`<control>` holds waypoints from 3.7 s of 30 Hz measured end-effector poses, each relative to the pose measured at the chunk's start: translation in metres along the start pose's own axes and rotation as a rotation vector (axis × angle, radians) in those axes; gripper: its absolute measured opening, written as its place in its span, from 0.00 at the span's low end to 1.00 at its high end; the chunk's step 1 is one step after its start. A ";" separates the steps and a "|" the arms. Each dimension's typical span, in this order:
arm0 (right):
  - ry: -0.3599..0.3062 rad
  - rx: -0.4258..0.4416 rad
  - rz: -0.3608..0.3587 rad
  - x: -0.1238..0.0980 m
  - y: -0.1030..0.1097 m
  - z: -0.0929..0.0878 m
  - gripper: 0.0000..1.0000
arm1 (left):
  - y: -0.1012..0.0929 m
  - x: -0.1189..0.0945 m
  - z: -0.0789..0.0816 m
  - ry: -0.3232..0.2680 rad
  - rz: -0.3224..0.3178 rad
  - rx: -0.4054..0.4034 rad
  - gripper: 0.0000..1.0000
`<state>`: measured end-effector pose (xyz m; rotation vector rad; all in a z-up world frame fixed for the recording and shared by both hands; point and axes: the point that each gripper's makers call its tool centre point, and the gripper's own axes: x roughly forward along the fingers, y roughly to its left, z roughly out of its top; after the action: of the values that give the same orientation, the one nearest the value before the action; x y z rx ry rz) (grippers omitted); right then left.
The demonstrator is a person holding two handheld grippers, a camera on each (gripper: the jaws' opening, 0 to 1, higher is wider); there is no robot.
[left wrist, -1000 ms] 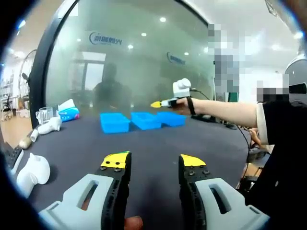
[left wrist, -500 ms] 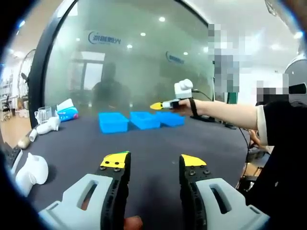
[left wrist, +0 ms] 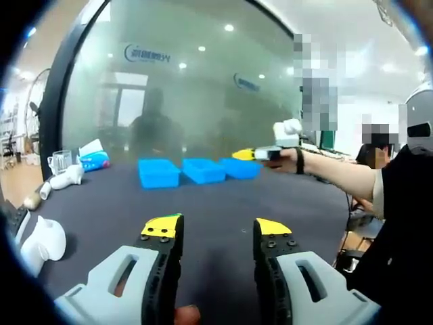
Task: Sort the screws, nuts, and washers into the corresponding bins
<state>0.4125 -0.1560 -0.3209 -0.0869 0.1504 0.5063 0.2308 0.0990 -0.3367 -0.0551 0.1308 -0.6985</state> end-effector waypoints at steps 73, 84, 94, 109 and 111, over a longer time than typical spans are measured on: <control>0.369 -0.434 0.538 -0.105 0.128 -0.060 0.22 | -0.033 0.000 -0.018 0.093 -0.133 0.072 0.42; 0.503 -0.543 0.658 -0.082 0.143 -0.086 0.21 | -0.033 0.000 -0.020 0.105 -0.135 0.075 0.42; 0.603 -0.566 0.710 -0.057 0.155 -0.104 0.19 | -0.031 0.000 -0.019 0.101 -0.129 0.066 0.42; 0.681 -0.526 0.718 -0.038 0.153 -0.120 0.12 | -0.021 -0.002 -0.020 0.096 -0.109 0.052 0.42; 0.689 -0.512 0.731 -0.041 0.155 -0.120 0.10 | -0.019 -0.002 -0.021 0.095 -0.105 0.047 0.41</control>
<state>0.2868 -0.0550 -0.4396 -0.7279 0.7408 1.2269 0.2138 0.0856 -0.3550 0.0168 0.2034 -0.8091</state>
